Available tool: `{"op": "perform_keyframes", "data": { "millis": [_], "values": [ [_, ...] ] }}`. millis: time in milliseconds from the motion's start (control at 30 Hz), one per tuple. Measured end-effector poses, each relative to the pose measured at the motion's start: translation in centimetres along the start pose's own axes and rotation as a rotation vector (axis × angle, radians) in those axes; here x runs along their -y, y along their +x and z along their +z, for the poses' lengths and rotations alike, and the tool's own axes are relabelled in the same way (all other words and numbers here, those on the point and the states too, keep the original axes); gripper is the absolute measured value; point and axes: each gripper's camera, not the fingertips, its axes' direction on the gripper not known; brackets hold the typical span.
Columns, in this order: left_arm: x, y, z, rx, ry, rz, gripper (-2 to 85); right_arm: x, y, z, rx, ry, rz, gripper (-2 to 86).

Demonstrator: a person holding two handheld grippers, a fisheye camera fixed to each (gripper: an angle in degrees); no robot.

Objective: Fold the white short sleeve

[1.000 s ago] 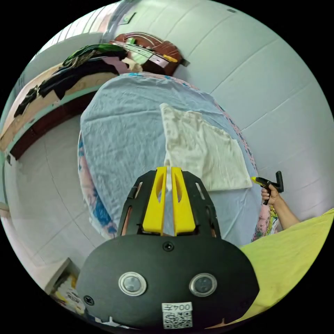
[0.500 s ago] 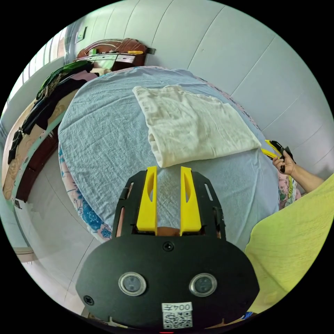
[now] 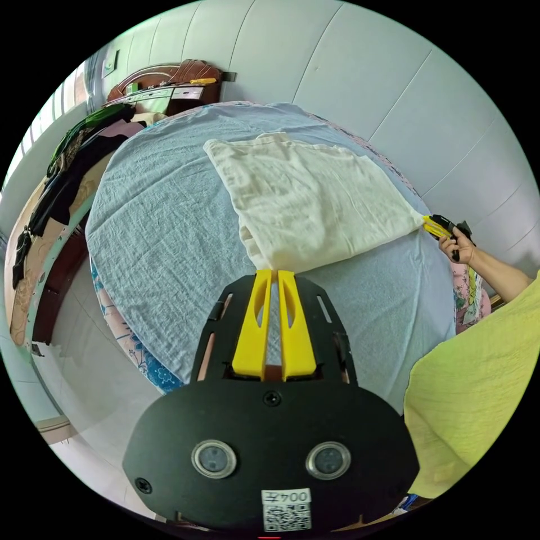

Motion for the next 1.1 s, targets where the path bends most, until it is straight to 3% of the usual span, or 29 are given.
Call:
{"op": "perform_keyframes", "data": {
  "millis": [167, 433, 533, 633, 867, 1100],
  "values": [
    [-0.5, -0.2, 0.4, 0.030, -0.052, 0.018, 2.4, -0.2, -3.1, 1.5, -0.312, -0.027, -0.150, 1.4],
    [0.0, 1.5, -1.4, 0.112, -0.135, 0.055, 6.3, -1.7, -7.2, 2.6, -0.430, -0.009, -0.223, 8.2],
    [0.7, 2.2, -4.4, 0.127, -0.017, 0.059, 5.2, -3.8, -11.8, 3.1, -0.625, 0.058, -0.432, 8.3],
    [3.4, 3.6, -4.6, 0.081, 0.070, 0.093, 4.4, -5.2, -15.7, 7.0, -0.754, -0.020, -0.652, 9.3],
    [7.1, 5.2, 2.2, 0.189, -0.102, 0.131, 8.4, -5.0, -18.2, 15.5, -1.030, -0.230, -0.787, 9.9],
    [7.1, 4.1, 1.0, 0.102, -0.007, 0.052, 9.1, -3.6, -19.1, 15.7, -0.918, -0.272, -0.735, 9.9]
  ]
}}
